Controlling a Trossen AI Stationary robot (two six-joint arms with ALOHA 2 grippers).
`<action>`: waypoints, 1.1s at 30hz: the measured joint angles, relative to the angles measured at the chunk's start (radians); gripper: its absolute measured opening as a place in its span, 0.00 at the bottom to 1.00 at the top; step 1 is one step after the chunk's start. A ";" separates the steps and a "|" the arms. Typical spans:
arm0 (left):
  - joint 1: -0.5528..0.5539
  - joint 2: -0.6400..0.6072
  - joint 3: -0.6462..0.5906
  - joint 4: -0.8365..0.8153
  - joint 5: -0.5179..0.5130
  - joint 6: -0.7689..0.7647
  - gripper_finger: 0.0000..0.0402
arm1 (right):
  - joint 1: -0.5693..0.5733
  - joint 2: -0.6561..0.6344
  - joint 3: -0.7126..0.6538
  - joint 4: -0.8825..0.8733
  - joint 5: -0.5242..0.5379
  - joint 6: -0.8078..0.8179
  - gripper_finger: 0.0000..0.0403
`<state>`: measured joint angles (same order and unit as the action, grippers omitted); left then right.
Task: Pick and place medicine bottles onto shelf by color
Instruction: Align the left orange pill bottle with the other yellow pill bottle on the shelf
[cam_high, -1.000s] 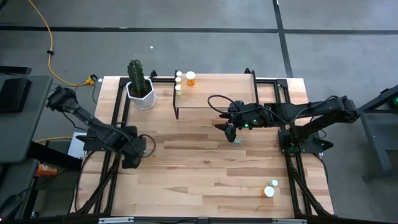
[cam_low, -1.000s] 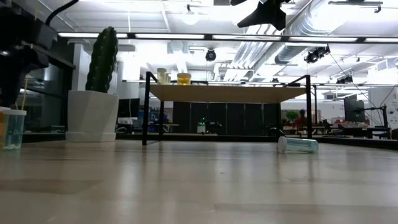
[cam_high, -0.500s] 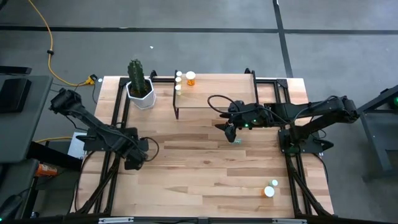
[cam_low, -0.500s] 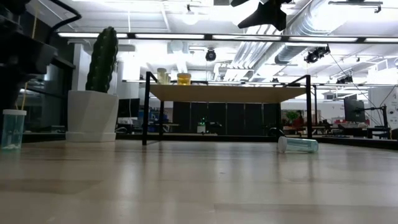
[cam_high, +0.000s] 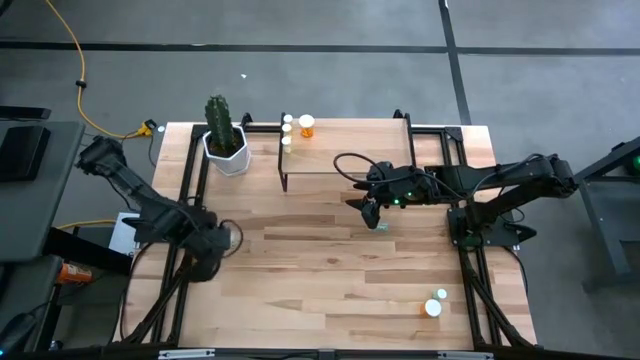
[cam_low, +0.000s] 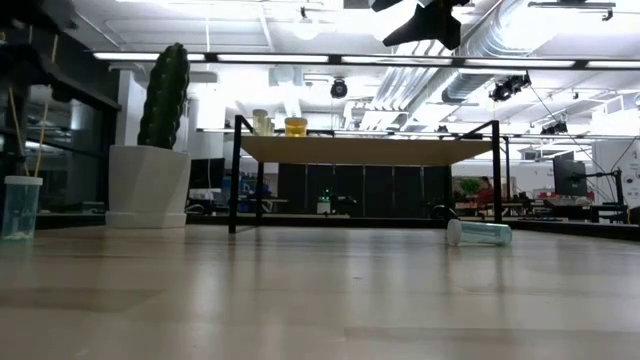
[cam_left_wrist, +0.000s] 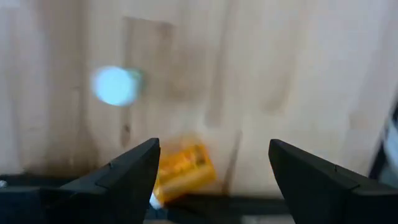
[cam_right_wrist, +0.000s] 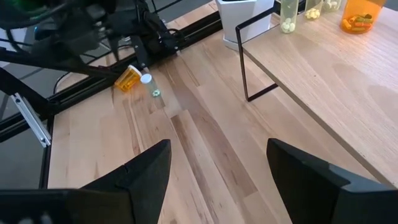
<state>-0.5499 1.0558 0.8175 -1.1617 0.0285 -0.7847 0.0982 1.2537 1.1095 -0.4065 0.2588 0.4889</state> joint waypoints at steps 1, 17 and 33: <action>-0.028 0.000 0.000 0.000 0.017 0.038 0.72 | 0.000 0.000 0.000 0.000 0.000 0.000 0.64; -0.299 0.360 -0.038 0.051 -0.105 0.300 0.71 | 0.000 0.000 0.000 0.000 0.000 0.000 0.64; -0.285 0.435 -0.104 0.056 -0.197 0.392 0.71 | 0.000 0.000 0.000 0.002 0.000 0.008 0.64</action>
<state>-0.8350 1.4906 0.7136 -1.1059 -0.1686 -0.3926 0.0982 1.2537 1.1095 -0.4045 0.2588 0.4969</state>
